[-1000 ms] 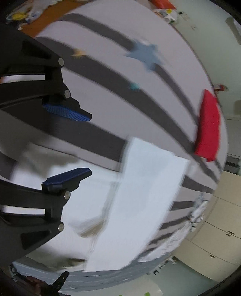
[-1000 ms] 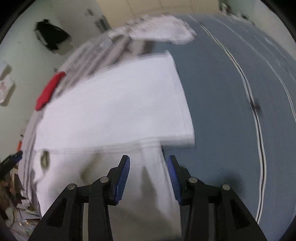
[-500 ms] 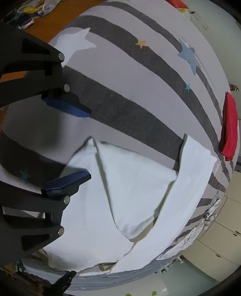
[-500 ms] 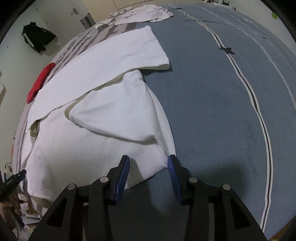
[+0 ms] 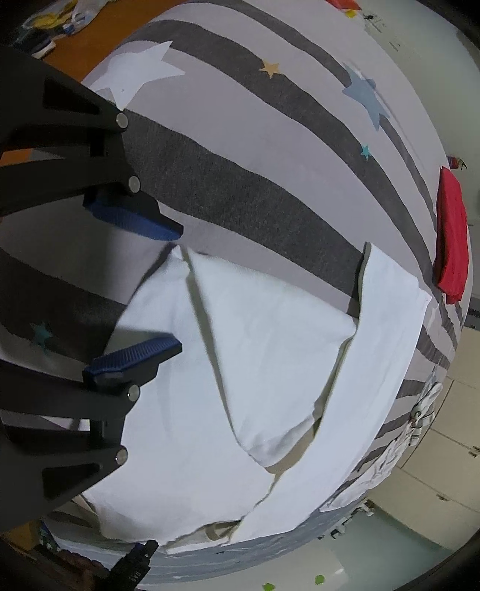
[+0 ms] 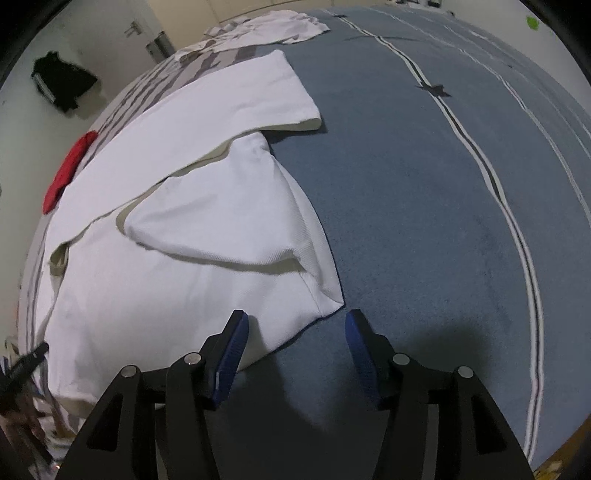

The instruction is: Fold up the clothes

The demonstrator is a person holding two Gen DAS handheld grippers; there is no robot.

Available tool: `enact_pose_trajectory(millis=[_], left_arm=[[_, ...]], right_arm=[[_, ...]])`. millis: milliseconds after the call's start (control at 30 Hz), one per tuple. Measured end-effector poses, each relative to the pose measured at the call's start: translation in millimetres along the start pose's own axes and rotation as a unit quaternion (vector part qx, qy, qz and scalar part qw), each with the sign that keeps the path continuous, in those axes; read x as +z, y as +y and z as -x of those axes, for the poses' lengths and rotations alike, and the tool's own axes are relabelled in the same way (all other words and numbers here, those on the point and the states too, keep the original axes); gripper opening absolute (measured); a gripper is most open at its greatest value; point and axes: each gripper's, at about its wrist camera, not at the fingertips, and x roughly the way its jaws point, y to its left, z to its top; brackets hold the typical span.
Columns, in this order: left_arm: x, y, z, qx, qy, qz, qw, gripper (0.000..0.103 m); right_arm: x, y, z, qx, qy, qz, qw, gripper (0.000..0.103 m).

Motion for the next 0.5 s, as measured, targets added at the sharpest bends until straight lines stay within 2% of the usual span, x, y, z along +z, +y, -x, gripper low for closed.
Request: enact_pose_trajectory(millis=[33,100,133,167,200,333,500], left_arm=[[1,-1,0,0.002,-0.002,0.001,1.0000,0.032],[4,-5,-1,0.007,-0.001,-0.005,1.0000,0.011],[6,-6,-1,0.001,0.001,-0.001,1.0000,0.005],[8,-7,-1,-0.005,0.003,0.004,1.0000,0.005],[10,-6,0,-0.011,0.004,0.011,0.9999,0.005],[19,-3,18,-0.035,-0.004,0.035,0.9988,0.004],[61,-3,55,-0.069,-0.032,0.046,0.9961,0.004]], right_arm=[[2,1,-1,0.006,-0.002,-0.004,1.000,0.055],[6,4,-2,0.028,-0.005,-0.008,1.000,0.053],[7,6,-3,0.042,-0.001,-0.006,0.999,0.039],[9,8,-4,0.055,0.004,-0.005,0.998,0.018],[10,10,-5,0.062,0.008,-0.002,0.998,0.010],[19,9,1,0.073,0.011,-0.003,0.997,0.008],[43,15,31,0.087,-0.010,0.002,0.996,0.008]])
